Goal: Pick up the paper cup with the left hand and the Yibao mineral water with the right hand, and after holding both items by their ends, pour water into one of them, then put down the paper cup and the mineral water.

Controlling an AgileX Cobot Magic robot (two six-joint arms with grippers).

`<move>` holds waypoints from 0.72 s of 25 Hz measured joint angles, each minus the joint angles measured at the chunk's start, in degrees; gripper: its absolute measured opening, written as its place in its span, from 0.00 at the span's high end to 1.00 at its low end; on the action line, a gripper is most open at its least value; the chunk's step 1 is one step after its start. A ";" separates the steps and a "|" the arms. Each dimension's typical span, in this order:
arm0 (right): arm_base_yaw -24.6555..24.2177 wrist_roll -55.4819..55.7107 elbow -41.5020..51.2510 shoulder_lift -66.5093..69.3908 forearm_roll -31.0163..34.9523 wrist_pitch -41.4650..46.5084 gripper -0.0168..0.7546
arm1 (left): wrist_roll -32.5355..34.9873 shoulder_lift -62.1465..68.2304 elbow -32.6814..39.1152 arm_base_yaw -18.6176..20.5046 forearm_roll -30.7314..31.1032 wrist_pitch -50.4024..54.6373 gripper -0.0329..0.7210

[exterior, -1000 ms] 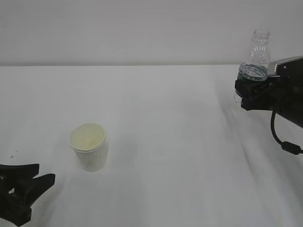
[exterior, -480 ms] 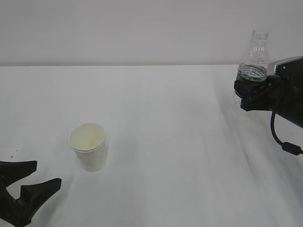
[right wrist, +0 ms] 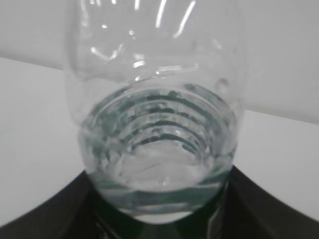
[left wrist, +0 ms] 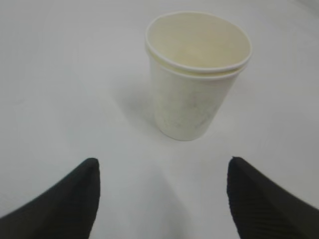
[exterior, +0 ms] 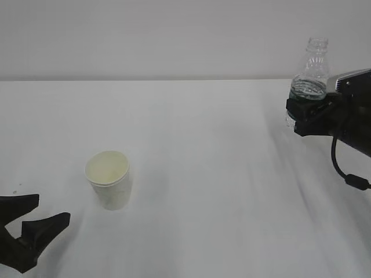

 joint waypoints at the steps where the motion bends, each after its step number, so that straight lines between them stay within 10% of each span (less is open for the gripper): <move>1: 0.00 0.00 0.00 0.00 0.00 0.00 0.40 | 0.00 0.00 0.00 0.00 -0.11 0.00 0.21; 18: 0.00 0.00 0.00 0.00 -0.10 0.00 0.40 | 0.00 2.31 -3.52 0.00 7.29 -0.02 0.21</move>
